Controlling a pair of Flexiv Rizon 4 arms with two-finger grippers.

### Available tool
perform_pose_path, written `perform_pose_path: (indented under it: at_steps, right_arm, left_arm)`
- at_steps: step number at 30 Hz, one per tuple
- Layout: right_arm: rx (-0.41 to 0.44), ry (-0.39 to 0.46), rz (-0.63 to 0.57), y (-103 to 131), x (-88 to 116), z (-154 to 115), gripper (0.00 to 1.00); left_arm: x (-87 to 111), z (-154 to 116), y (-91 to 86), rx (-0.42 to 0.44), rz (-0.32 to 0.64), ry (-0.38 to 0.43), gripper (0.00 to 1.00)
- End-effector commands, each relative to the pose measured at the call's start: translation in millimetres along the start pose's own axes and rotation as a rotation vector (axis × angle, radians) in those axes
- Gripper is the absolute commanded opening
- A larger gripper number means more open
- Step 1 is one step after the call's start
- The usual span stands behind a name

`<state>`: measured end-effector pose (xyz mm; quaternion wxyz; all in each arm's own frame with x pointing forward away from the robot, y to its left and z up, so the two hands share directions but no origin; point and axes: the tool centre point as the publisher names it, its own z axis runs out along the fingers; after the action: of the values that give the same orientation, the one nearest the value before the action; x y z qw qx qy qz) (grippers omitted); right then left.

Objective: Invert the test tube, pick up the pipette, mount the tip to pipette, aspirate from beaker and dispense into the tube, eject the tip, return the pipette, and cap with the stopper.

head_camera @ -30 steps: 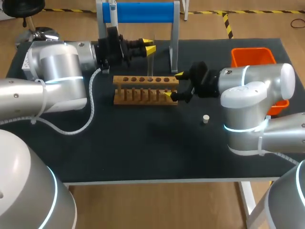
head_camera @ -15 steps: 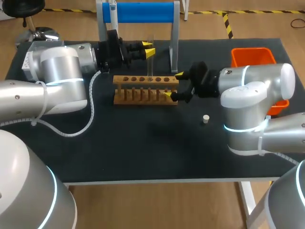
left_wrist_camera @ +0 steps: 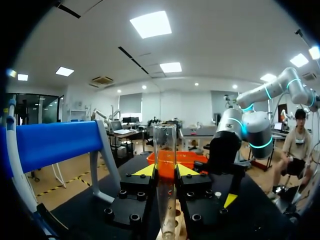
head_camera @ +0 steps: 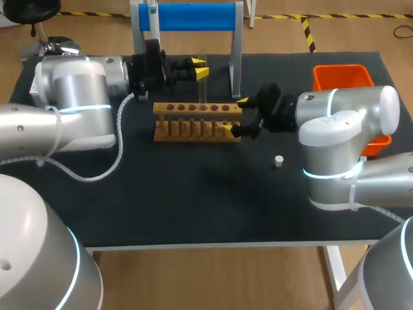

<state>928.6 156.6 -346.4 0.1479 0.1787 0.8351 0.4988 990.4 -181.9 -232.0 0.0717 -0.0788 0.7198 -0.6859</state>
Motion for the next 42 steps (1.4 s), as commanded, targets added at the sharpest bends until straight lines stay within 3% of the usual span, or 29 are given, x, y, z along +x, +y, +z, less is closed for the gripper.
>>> perform_pose_path:
  at_steps: [1,10,42]
  right_arm:
    - [-0.001,0.002,0.000,0,0,-1,1.00]
    - [-0.001,0.002,0.000,0,0,-1,1.00]
    - [-0.001,0.002,0.000,0,0,-1,1.00]
  left_arm:
    - [-0.1,-2,-2.1,-0.024,-0.011,0.011,0.00]
    - [1.8,-1,4.6,-0.077,-0.029,0.031,0.00]
    - [4.2,1,29.4,-0.041,-0.061,0.003,0.00]
